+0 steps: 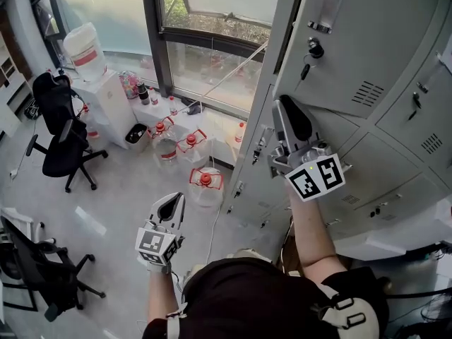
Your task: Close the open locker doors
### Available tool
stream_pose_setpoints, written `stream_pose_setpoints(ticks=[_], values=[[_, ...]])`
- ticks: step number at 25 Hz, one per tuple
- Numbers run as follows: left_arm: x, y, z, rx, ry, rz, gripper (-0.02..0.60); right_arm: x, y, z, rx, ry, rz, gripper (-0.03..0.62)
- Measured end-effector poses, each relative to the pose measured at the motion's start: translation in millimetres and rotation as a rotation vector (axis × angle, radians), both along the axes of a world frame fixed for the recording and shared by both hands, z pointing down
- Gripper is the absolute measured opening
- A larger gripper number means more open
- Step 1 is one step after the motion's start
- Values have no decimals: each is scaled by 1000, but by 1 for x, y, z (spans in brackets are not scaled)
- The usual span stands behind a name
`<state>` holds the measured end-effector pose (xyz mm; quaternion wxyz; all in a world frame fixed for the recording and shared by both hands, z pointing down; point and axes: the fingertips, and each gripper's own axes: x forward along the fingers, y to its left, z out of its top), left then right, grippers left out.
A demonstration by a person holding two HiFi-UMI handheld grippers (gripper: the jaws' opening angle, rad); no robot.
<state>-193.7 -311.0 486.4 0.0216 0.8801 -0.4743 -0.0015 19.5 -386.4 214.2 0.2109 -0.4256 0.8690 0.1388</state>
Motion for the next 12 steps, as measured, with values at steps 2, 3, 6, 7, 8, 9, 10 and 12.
stream_pose_setpoints(ticks=[2,3,6,7,8,9,10,12], values=[[2,-3,1,-2,-1,-5,8,4,-7,-1,-6,-14,2,64],[2,-5,1,-4,-1,-9,8,6,-10,-2,-7,-19,2,65],[3,-9,1,-5,-3,-23,8,11,-19,-5,-9,-32,1,64],[3,-11,1,-5,-3,-28,8,12,-22,-6,-9,-36,0,64],[3,-12,1,-4,-4,-32,8,14,-25,-6,-10,-39,0,64],[3,-13,2,-5,-5,-35,8,15,-27,-7,-13,-42,0,64],[3,-13,2,-6,-5,-39,8,16,-30,-7,-16,-47,0,64],[3,-14,2,-8,-5,-48,8,18,-34,-8,-21,-58,0,64]])
